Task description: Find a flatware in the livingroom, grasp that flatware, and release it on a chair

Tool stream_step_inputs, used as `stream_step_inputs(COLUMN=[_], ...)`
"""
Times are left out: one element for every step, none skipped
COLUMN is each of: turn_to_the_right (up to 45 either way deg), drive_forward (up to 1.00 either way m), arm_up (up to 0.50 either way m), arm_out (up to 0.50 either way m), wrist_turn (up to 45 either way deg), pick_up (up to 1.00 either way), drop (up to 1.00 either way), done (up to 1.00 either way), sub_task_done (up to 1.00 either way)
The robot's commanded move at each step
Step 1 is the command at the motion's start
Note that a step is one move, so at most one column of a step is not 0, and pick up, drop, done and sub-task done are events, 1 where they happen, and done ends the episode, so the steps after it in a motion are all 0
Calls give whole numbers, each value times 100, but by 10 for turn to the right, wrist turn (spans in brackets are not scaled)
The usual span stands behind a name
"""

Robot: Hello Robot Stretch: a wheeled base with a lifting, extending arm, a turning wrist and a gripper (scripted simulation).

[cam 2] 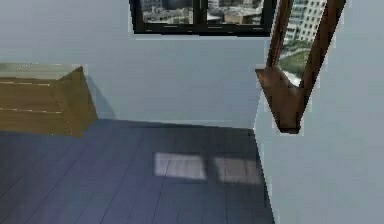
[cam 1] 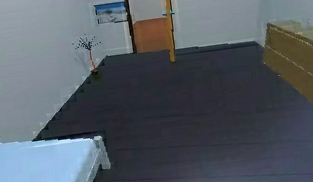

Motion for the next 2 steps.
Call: stream_step_inputs(turn_to_the_right=[0,0], drive_forward=[100,100], arm_up=[0,0], arm_out=[0,0], wrist_turn=[0,0], pick_up=[0,0], drop=[0,0], done=[0,0], sub_task_done=[0,0])
